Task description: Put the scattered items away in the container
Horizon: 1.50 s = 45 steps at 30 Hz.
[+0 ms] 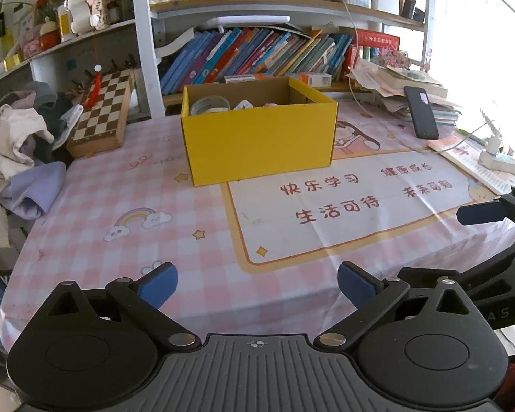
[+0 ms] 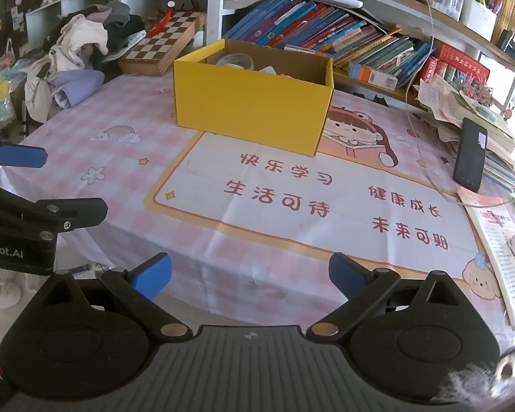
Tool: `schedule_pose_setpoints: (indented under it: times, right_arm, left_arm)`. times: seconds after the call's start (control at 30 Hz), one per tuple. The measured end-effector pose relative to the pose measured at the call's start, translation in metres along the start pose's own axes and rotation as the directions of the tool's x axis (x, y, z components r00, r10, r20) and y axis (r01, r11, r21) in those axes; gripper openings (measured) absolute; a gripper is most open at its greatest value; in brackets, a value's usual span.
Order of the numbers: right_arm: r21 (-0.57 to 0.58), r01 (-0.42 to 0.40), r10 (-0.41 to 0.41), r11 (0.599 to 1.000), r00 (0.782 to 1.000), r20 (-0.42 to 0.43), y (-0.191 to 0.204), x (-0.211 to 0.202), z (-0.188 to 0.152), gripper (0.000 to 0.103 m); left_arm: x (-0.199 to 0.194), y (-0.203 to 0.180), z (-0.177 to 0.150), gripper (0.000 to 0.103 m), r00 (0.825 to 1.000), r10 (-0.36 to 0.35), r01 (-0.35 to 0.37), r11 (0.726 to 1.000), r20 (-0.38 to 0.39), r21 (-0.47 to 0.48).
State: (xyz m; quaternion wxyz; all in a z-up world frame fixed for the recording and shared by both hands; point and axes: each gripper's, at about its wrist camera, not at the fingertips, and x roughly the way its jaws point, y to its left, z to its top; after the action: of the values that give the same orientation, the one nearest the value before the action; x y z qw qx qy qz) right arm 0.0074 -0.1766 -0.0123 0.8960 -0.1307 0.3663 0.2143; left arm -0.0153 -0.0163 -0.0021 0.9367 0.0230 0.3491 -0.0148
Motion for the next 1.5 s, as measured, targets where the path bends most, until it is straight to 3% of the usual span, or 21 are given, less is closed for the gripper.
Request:
schedule_pose_setpoints:
  times: [1.27,1.5]
  right_arm:
    - [-0.029,-0.023,0.023,0.999,1.0,0.01,0.019,-0.018,-0.016,0.1]
    - [-0.014,-0.015,0.016,1.0,1.0,0.01,0.019,-0.019,-0.015,0.101]
  left_arm:
    - [-0.023,0.002,-0.016,0.101,1.0,0.009,-0.008,1.0,0.009,-0.021]
    - [-0.026,0.002,-0.017,0.102,0.999,0.037,-0.037,0.999,0.016,-0.01]
